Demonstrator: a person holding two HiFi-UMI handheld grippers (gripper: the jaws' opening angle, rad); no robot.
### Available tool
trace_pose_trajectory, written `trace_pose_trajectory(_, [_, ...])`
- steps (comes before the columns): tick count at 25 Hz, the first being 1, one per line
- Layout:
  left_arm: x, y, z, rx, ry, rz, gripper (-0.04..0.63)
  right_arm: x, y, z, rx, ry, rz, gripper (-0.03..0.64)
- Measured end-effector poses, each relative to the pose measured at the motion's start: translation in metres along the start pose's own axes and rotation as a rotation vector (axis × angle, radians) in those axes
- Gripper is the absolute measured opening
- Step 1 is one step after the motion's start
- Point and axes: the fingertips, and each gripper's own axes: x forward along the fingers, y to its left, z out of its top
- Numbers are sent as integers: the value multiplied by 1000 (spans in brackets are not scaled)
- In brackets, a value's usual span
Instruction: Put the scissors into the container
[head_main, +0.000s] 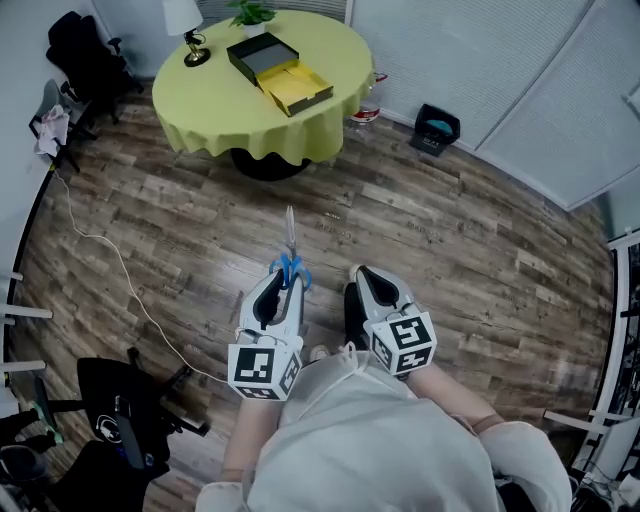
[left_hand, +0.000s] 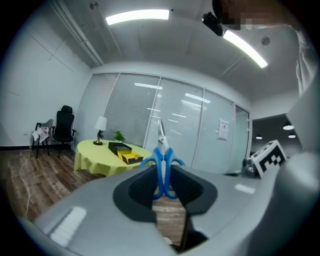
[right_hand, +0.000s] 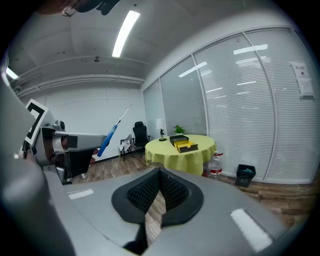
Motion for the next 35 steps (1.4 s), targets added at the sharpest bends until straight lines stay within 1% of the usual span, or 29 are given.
trace_pose_trajectory(3, [26,7,1,2,8,31,91,24,-18,5,5,5,29,-2])
trace_pose_trajectory(7, [71,15,9,5,19,90,91,67,-55,22,19,11,75,-2])
trace_pose_trajectory(14, [177,29,27,-7,26,173,91,150,-136,69,20,10,150,-2])
trace_pose_trajectory(20, [269,25,54,-16,9,209,91,201,-212,112,-7,12,189,-2])
trace_pose_trajectory(23, [309,22,57,-23,6,223,91,220,-244,123,-19,18,205,-2])
trace_pose_trajectory(26, [346,22,57,-30,21,228,91,240,-274,131,-12,23,208,-2])
trace_pose_trajectory(29, [371,26,55,-41,47,233,91,257,-296,132,9,42,204,-2])
trace_pose_trajectory(35, [405,52,56,-67,74,270,91,292,-314,135,28,76,213,-2])
